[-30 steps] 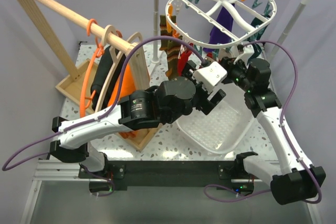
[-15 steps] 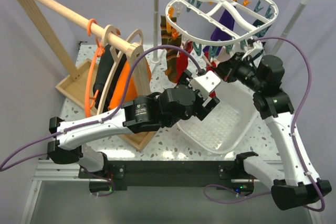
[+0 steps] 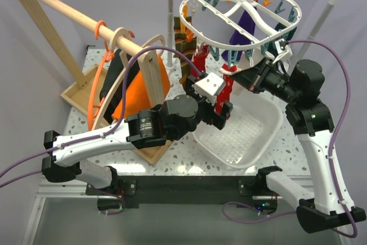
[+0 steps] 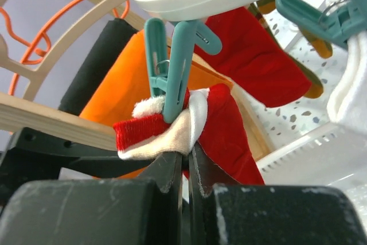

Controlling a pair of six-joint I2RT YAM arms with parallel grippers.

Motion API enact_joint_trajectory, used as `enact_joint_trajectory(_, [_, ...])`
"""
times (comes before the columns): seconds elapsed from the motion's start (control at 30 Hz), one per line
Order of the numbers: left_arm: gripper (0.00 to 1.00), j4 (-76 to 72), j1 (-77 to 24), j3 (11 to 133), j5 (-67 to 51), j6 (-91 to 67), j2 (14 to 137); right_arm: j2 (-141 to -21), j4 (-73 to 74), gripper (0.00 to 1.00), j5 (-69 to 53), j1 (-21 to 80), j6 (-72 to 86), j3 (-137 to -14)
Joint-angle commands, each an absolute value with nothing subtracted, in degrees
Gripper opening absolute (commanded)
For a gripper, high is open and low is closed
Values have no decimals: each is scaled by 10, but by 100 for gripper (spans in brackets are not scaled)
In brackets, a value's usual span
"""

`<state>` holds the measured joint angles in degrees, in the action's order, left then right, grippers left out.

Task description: Remove the socks clipped to the hanger

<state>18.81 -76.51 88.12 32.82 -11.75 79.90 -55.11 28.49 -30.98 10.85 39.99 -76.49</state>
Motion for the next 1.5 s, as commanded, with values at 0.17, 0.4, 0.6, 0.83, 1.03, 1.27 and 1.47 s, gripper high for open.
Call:
enact_joint_trajectory(0.17, [95,161,-751,910,386,-181,851,-528,251,0,-338,109,521,-778])
enact_joint_trajectory(0.4, [75,110,-742,882,352,-179,850,-519,241,0,-338,109,550,-767])
enact_joint_trajectory(0.6, [32,120,-737,891,337,-156,854,-513,250,0,-345,109,555,-761])
enact_joint_trajectory(0.83, [0,167,-737,903,319,-153,853,-496,251,4,-352,109,547,-727])
enact_joint_trajectory(1.03, [0,178,-737,899,235,-122,833,-530,422,48,-315,108,380,-822])
enact_joint_trajectory(1.27, [0,170,-737,867,188,-112,800,-589,543,78,-255,109,247,-968])
enact_joint_trajectory(1.47, [0,161,-737,857,165,-115,790,-654,572,80,-253,110,213,-1039])
